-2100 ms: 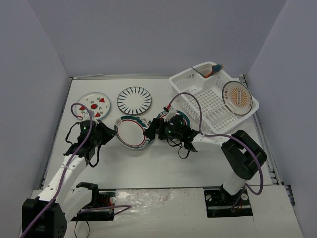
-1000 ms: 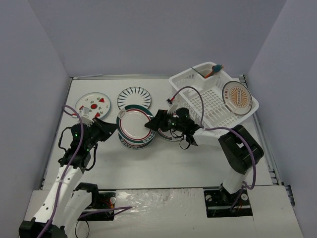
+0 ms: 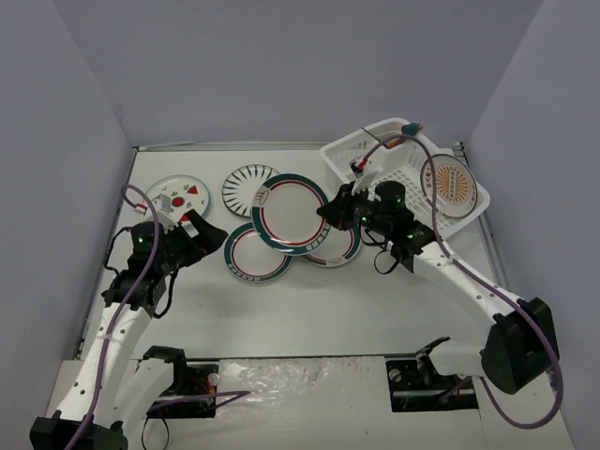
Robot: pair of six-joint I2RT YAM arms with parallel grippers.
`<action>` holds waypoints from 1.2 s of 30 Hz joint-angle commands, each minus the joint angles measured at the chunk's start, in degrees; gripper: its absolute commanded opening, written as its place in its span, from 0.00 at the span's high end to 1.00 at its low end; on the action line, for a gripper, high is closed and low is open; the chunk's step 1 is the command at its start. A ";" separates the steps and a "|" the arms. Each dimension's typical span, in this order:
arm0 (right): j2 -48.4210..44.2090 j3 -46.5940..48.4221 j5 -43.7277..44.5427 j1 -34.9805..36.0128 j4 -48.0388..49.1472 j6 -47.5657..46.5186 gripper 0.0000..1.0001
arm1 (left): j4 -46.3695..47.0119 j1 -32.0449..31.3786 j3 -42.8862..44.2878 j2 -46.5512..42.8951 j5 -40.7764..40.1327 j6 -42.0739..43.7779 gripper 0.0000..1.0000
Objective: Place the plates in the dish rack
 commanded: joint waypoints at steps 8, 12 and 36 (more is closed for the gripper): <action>-10.36 18.37 27.61 -11.55 -15.79 -40.95 1.00 | -16.13 0.37 15.65 2.52 -18.97 21.65 0.03; -7.34 20.42 23.13 -20.76 -15.79 -49.73 1.00 | -14.57 0.26 14.19 3.09 -19.89 23.83 0.03; 14.45 21.81 25.17 -33.26 -13.00 -64.64 1.00 | -11.84 -1.16 8.51 5.72 -24.53 27.11 0.03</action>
